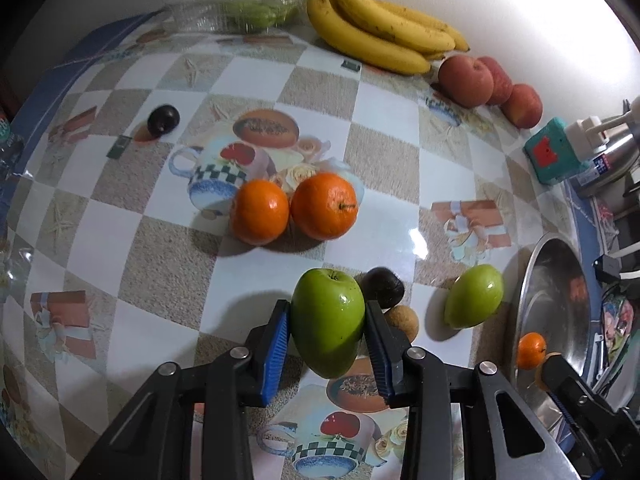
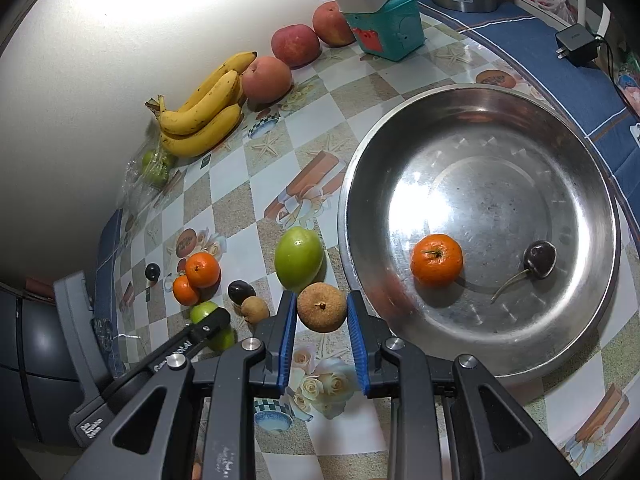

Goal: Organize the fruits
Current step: 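Carry kiwi and green apple into the basin and open both grippers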

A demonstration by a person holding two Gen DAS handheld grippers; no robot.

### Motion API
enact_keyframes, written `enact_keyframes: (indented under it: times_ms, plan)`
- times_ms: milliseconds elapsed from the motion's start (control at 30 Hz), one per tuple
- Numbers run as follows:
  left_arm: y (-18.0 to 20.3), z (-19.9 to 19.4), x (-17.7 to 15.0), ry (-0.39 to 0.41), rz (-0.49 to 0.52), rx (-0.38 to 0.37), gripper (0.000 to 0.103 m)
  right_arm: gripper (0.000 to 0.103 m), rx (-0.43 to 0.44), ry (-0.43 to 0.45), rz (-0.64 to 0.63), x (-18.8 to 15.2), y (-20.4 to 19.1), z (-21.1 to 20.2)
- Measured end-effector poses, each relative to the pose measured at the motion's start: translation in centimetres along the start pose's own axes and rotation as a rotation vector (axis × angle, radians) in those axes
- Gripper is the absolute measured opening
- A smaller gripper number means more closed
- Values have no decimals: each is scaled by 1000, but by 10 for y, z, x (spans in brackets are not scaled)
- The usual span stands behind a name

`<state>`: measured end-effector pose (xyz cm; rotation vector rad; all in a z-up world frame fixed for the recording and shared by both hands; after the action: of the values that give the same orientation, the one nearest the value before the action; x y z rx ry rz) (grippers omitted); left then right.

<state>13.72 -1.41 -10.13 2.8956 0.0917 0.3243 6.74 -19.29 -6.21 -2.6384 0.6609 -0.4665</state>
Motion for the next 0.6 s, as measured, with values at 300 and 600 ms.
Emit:
enact_keyframes:
  times_ms: [300, 600]
  plan:
    - [33, -30, -1, 64, 81, -67, 39, 26, -1, 26, 75, 13, 28, -9]
    - [113, -32, -27, 66, 295, -120, 39, 27, -101, 88, 231, 32, 102, -24]
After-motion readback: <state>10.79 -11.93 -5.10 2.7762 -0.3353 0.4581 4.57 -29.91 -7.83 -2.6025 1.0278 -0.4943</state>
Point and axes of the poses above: each gripper's, at about its wrist camera, not at the fingertips, and z roughly the way its jaws point, y to its right, x to its top, the point moved 7 cm from there along z, roughly the way its jaws point, and after that the axes turned 5 degrees about -y, right-handed, at the moved point
